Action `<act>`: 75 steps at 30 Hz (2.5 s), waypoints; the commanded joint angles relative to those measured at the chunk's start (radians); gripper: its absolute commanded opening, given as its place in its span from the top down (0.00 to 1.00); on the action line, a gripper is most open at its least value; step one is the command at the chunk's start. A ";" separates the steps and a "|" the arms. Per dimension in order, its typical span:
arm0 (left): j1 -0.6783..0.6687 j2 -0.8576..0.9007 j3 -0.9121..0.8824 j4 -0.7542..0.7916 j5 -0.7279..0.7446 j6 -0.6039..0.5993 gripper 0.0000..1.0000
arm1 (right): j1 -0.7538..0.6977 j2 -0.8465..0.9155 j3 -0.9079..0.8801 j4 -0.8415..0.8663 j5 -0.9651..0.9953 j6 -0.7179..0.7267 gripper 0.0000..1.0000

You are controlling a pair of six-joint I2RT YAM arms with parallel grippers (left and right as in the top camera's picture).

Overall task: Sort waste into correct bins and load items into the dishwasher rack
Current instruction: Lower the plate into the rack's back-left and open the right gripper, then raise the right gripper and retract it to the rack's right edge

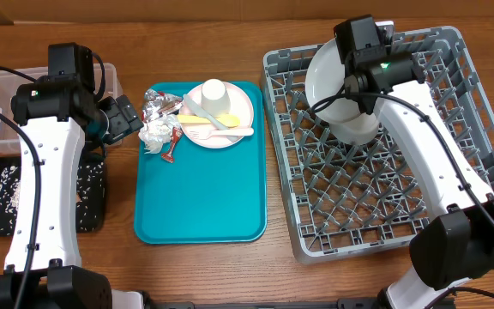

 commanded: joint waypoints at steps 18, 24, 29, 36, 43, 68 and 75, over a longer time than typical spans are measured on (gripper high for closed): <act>0.000 -0.001 0.021 0.003 0.012 -0.011 0.00 | 0.095 -0.013 0.000 -0.053 -0.183 0.012 0.94; 0.000 -0.001 0.021 0.003 0.012 -0.010 0.00 | 0.142 -0.013 0.003 -0.042 -0.283 0.013 0.29; 0.000 -0.001 0.021 0.003 0.012 -0.010 0.00 | 0.142 -0.014 0.055 -0.069 -0.331 0.080 0.00; 0.000 -0.001 0.021 -0.002 0.024 -0.010 0.00 | 0.091 -0.014 0.262 -0.169 -0.534 0.107 0.00; 0.000 0.003 0.020 0.001 0.120 -0.010 0.00 | 0.024 -0.014 0.383 -0.232 -0.868 0.076 0.00; 0.000 0.105 0.015 -0.045 0.153 0.058 0.00 | 0.208 0.163 0.320 -0.101 -0.877 -0.035 0.00; -0.025 0.106 0.014 -0.041 0.266 0.199 0.00 | 0.070 0.148 0.392 -0.100 -0.791 0.066 0.00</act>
